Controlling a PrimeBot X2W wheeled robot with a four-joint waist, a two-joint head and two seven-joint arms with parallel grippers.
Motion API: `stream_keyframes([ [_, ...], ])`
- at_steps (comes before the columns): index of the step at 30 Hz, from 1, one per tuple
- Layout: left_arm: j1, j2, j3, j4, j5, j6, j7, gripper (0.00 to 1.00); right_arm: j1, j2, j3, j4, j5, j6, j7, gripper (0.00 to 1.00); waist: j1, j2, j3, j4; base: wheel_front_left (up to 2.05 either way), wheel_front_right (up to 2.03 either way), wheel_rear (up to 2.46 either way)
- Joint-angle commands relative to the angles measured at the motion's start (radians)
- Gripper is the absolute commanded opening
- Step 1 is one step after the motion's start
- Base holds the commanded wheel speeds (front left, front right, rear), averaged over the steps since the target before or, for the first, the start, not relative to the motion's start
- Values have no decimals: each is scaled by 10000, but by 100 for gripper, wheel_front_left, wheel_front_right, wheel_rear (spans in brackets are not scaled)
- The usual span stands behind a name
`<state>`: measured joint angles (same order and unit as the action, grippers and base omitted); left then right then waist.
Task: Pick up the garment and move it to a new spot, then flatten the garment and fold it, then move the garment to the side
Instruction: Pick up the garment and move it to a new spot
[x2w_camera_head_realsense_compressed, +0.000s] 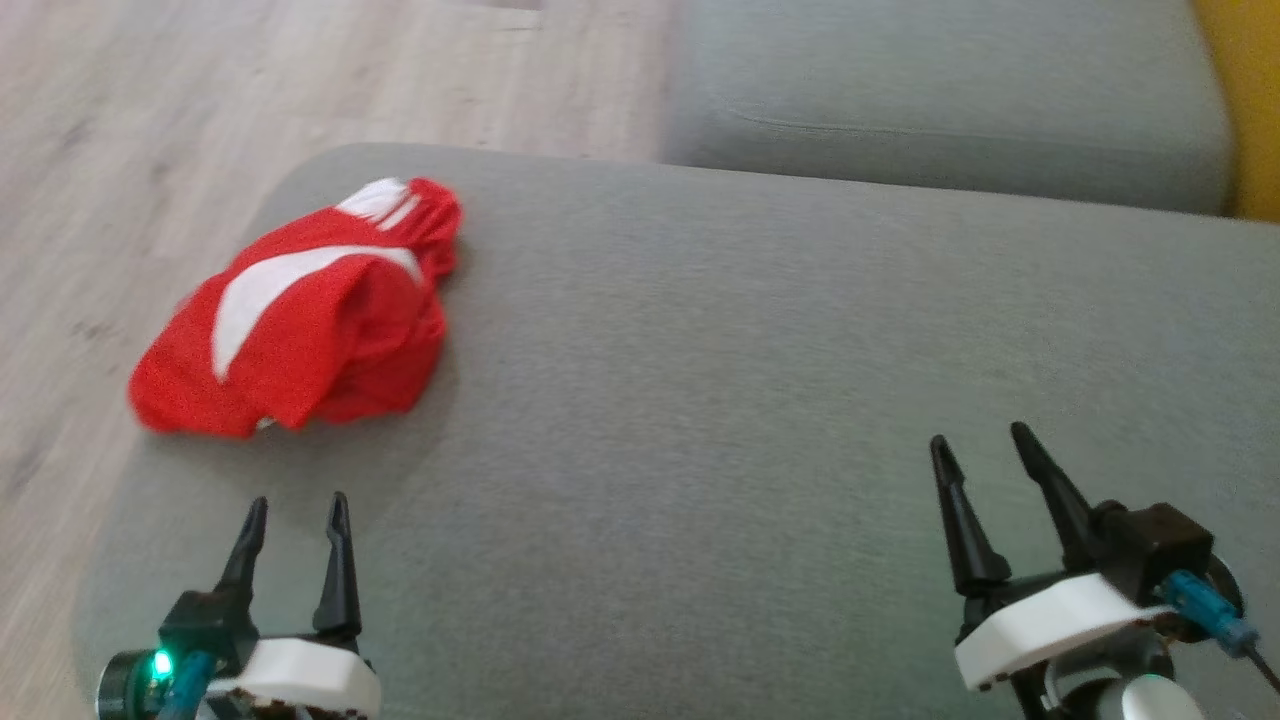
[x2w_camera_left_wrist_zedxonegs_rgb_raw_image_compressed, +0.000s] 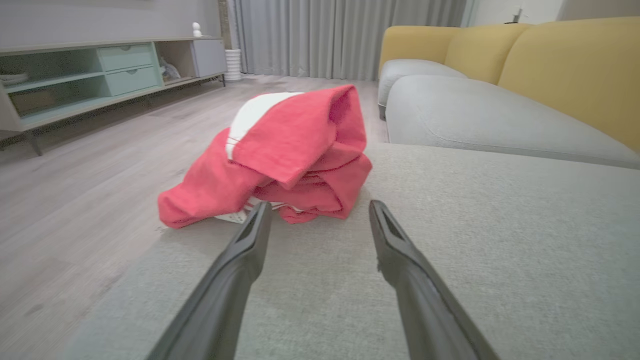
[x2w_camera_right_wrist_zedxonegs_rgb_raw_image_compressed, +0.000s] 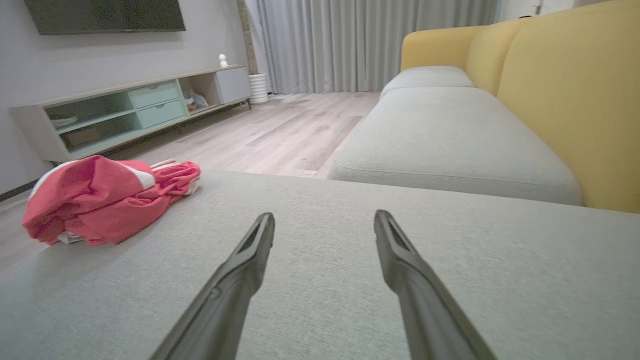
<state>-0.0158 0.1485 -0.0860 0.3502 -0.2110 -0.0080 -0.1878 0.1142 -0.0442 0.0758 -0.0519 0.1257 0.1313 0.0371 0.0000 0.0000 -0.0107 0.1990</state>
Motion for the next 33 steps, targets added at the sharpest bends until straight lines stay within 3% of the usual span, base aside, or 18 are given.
stream_keyframes([
  [1, -512, 208, 431, -339, -46, 58, -117, 100, -325, -60, 285, -393, 65, -6, 18, 100, 0, 0, 20, 545, 0, 0, 0],
  [9, -581, 219, 536, -408, -221, 104, -342, 100, -477, -60, 516, -514, 84, -6, 69, 100, 0, 0, 154, 1839, 0, 0, 0],
  [16, -632, 189, 576, -405, -298, 154, -521, 100, -616, -60, 526, -613, 11, -6, 173, 100, 0, 0, 309, 2545, 0, 0, 0],
  [24, -871, 195, 549, -435, -313, 134, -640, 100, -819, -60, 537, -738, -87, -6, 334, 100, 0, 0, 644, 2702, 0, 0, 0],
  [33, -2995, 409, 84, 188, -379, -496, -97, 100, -1524, -60, 572, -1251, -666, -6, 859, 100, 0, 0, 2101, 2362, 0, 0, 0],
])
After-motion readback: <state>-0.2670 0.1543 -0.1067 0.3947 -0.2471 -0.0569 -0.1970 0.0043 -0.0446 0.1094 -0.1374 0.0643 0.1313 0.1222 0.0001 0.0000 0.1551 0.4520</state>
